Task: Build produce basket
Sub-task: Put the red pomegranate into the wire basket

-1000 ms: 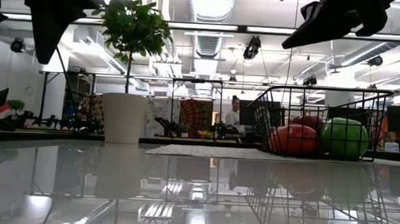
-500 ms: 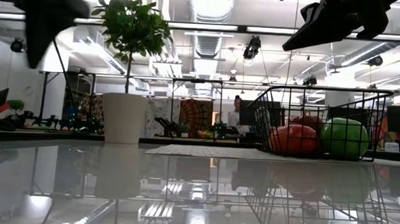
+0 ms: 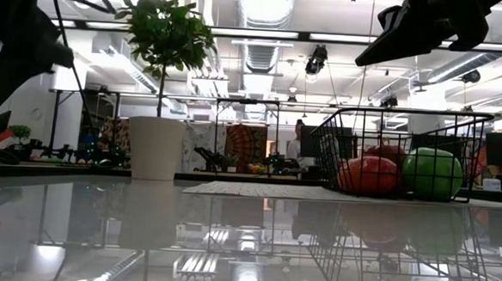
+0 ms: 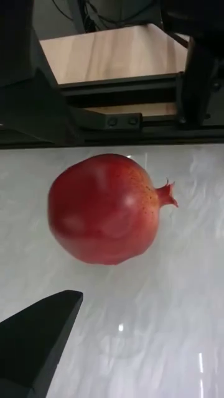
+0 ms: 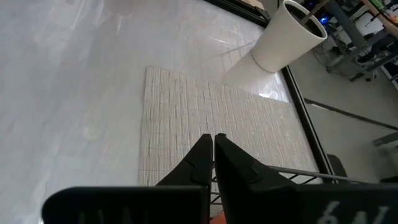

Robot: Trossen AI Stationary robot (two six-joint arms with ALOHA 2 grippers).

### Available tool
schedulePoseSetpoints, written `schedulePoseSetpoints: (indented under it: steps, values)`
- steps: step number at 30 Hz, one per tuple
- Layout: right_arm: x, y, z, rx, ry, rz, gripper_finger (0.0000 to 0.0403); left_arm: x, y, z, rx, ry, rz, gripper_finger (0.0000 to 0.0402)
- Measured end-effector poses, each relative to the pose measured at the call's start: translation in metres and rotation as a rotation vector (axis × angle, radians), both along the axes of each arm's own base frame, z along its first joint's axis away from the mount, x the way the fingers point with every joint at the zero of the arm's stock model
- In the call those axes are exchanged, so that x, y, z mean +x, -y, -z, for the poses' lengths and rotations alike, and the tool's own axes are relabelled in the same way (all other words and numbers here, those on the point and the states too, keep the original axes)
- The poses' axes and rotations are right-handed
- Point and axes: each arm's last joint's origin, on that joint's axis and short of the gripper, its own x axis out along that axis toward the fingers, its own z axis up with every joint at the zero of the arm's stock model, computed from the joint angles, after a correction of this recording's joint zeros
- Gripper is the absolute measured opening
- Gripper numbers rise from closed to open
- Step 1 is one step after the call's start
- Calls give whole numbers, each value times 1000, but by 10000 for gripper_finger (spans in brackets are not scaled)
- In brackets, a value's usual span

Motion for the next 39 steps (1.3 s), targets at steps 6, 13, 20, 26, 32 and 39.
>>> schedulePoseSetpoints:
  steps: [6,13,20,26,32,39]
  values:
    - [0,0,0,1,0,-1,9,-3,-1,9,5,-7,-1,382]
    - [0,0,0,1,0,0,9,-5,-3,23,6,7,1,382]
    - [0,0,0,1,0,0,9,-10,-6,40,10,5,-1,382]
    - [0,0,0,1,0,0,9,-11,-7,41,25,5,4,359]
    - [0,0,0,8,2,5,9,-10,-7,40,31,14,7,325]
    - [0,0,1,7,-1,5,9,16,-3,8,223,262,241,325]
